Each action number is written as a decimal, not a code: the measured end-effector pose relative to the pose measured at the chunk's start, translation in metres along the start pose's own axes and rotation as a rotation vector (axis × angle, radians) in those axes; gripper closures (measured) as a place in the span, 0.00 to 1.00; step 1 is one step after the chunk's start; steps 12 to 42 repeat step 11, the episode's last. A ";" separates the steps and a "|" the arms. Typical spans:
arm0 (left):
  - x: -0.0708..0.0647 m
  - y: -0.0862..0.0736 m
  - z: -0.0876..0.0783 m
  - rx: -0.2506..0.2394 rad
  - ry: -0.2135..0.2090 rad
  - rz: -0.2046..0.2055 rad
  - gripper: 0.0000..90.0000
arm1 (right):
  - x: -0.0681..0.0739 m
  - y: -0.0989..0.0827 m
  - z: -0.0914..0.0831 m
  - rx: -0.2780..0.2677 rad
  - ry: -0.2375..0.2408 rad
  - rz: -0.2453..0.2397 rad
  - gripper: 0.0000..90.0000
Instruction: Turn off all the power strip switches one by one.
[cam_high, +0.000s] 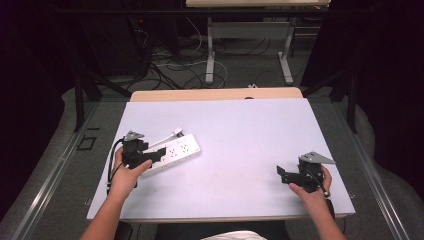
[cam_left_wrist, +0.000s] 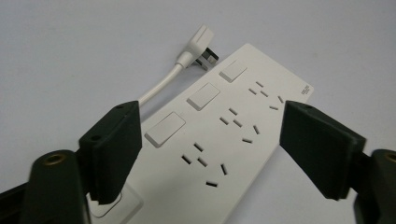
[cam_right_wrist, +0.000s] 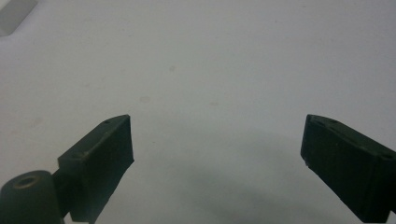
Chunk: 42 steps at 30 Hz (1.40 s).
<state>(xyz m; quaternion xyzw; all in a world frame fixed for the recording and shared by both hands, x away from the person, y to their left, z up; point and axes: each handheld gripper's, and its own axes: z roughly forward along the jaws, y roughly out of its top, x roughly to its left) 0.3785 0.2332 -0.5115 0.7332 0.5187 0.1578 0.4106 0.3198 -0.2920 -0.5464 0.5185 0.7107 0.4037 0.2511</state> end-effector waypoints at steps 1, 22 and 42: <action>0.001 -0.002 -0.002 -0.005 0.001 -0.012 0.19 | 0.000 0.000 0.000 -0.006 -0.007 0.003 0.10; 0.015 -0.020 -0.020 -0.009 0.052 -0.024 0.00 | -0.001 0.000 -0.001 -0.001 0.000 0.002 0.10; 0.015 -0.020 -0.020 -0.009 0.052 -0.024 0.00 | -0.001 0.000 -0.001 -0.001 0.000 0.002 0.10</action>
